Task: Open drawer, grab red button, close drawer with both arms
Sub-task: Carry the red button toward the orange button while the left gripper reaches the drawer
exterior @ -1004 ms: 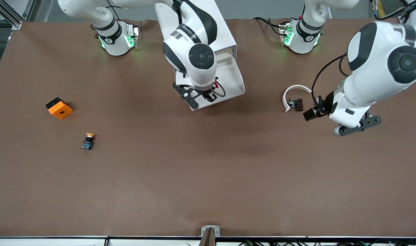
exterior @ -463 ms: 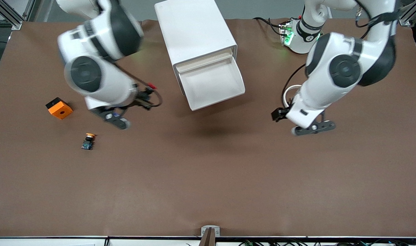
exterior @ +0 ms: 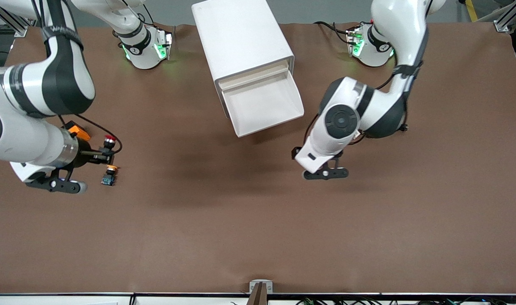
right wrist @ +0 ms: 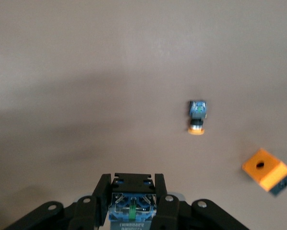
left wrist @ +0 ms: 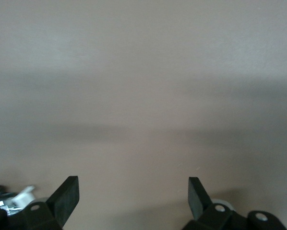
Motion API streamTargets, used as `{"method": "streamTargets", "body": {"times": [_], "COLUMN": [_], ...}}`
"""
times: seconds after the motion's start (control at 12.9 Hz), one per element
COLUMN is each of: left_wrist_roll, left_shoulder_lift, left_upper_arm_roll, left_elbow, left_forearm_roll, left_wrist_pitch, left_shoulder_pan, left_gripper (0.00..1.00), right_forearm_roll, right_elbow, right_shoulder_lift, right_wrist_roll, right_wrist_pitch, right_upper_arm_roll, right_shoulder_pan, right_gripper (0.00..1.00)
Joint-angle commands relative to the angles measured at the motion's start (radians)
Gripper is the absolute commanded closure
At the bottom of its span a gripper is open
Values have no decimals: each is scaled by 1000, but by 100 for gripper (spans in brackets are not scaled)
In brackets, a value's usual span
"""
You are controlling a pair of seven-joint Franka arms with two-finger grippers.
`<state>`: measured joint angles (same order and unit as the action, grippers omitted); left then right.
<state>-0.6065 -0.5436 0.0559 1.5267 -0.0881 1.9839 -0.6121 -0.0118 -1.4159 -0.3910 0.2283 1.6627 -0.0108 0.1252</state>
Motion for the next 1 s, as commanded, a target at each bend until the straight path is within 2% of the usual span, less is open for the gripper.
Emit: {"method": "streamTargets", "body": {"times": [0.0,0.23,0.46,0.62,0.93], "left_wrist_roll": [-187,-283,-332,-358,-406], "left_shoulder_lift": [-56,-53,-41,-38,-19], "left_upper_arm_roll": [2,-22,-88,-125,-200], "left_elbow": [-30,10,53,75,78], "left_forearm_roll": [19,1,-39,-48,-51], "left_wrist_pitch": [15,7,-28,-45,-180], "left_shoulder_pan": [-61,-98,-98,-98,-97], "left_gripper": [0,0,0,0,0], "right_forearm_roll": [-22,-62,-89,-89,-89], "right_elbow": [-89,-181,-256,-267,-282], "right_shoulder_lift": [-31,-80,-124,-158,-213], "right_wrist_roll": [-81,-90,-90,-105,-162], "right_wrist_pitch": [148,311,460,497,561], "right_upper_arm_roll": [22,20,21,21,22], "right_shoulder_pan": [-35,-36,-45,-61,-87], "right_gripper": [85,84,84,84,84]}}
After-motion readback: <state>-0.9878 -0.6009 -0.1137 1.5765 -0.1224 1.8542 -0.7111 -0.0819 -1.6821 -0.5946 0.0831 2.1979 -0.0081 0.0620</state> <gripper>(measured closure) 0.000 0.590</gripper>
